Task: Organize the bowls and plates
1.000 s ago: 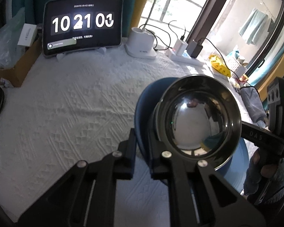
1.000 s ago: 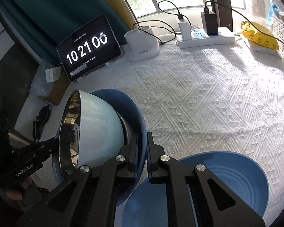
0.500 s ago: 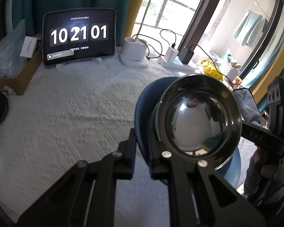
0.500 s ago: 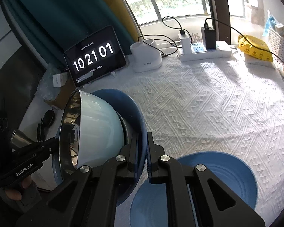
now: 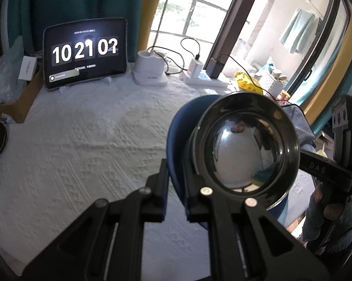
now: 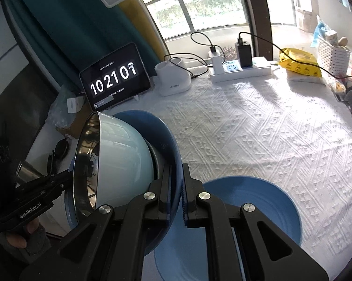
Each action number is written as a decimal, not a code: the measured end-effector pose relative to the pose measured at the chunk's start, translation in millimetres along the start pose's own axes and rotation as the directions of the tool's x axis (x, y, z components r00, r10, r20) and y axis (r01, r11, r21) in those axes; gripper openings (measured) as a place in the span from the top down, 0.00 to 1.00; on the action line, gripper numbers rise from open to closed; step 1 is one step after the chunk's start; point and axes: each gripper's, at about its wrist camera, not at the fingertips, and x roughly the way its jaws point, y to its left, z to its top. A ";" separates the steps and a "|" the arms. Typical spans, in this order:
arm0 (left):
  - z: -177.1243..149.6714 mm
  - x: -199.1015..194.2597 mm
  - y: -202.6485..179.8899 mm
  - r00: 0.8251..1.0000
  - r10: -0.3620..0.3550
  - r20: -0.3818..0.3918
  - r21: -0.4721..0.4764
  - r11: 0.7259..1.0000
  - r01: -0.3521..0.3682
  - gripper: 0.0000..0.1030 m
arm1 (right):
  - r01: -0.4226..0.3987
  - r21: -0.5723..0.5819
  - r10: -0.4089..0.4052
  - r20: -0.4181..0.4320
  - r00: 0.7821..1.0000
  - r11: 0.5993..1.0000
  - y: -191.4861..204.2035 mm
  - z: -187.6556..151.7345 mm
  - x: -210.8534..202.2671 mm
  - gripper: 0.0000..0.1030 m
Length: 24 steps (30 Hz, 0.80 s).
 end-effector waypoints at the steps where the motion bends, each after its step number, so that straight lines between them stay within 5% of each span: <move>1: -0.6 0.3 -2.0 1.000 -0.002 -0.002 0.001 1.000 0.002 0.91 | 0.003 0.001 -0.003 0.002 1.000 1.000 -1.6 -1.3 -2.4 0.91; 24: -15.7 5.6 -60.0 0.999 -0.037 -0.025 0.080 0.996 0.039 0.91 | 0.038 0.066 -0.040 0.028 0.999 0.997 -46.1 -28.7 -46.2 0.91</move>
